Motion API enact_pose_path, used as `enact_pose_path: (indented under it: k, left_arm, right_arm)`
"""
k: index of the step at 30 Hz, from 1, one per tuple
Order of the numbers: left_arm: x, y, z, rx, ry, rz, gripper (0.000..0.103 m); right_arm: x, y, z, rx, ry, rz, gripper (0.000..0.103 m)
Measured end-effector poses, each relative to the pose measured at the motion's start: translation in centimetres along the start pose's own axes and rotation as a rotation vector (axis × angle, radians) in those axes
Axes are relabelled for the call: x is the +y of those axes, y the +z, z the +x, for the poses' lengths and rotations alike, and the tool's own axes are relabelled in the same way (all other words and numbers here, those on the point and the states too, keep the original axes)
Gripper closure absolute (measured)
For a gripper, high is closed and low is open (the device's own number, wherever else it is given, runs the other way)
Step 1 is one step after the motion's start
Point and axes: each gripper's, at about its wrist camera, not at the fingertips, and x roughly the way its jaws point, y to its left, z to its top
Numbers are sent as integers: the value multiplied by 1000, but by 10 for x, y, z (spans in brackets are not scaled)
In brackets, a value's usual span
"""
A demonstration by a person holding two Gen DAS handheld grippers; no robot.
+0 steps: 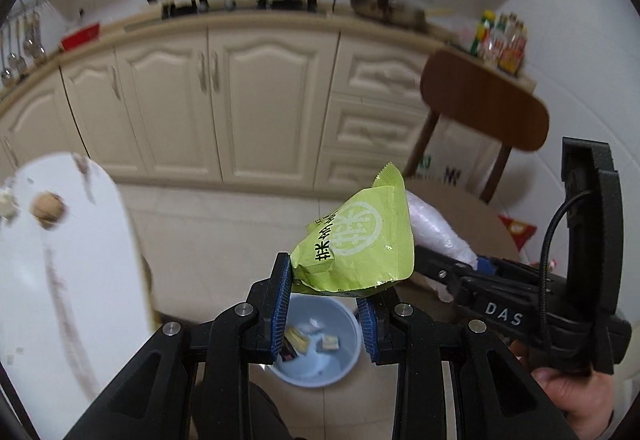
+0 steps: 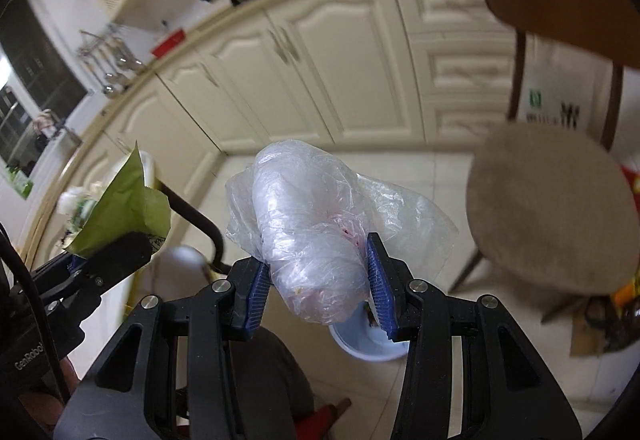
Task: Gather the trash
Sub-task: 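Carry the green bag and clear plastic bag over the blue bin, then open both tools over the blue bin to drop the bags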
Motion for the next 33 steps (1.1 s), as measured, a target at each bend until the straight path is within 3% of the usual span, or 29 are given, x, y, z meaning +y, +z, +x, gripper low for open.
enact_pose_path:
  k: [7, 9, 11, 18, 21, 23, 25, 33]
  left_arm:
    - [9, 24, 70, 148, -2, -12, 76]
    - [31, 66, 99, 177, -2, -18, 76]
    - [26, 86, 127, 202, -2, -16, 76]
    - [24, 106, 184, 277, 4, -16, 74]
    - [23, 107, 202, 309, 15, -15, 69]
    - [22, 108, 209, 331, 25, -13, 48]
    - [20, 110, 212, 327, 38, -14, 43]
    - [8, 107, 196, 283, 112, 16, 24]
  right_arm:
    - [-43, -13, 59, 114, -15, 75, 61]
    - [-52, -15, 73, 139, -15, 94, 61]
    - [-58, -17, 83, 158, -15, 110, 61]
    - [-71, -20, 113, 211, -16, 146, 59]
    - [-75, -22, 123, 233, -22, 157, 50]
    - [-78, -24, 129, 250, -32, 167, 33]
    - [-82, -26, 132, 255, -40, 182, 22]
    - [-92, -31, 115, 236, -67, 239, 0]
